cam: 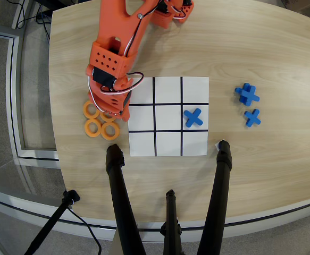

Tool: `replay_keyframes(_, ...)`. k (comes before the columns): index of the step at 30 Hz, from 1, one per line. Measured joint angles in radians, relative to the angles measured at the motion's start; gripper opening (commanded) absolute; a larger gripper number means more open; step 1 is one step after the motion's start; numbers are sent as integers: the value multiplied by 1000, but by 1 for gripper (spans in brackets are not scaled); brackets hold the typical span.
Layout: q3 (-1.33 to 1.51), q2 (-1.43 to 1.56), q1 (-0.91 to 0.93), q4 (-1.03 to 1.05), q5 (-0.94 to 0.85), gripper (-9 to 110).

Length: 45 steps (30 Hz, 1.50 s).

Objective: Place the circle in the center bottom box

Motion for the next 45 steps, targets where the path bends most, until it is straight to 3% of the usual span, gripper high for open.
replay_keyframes(45, 38, -74, 3, -87, -26, 23)
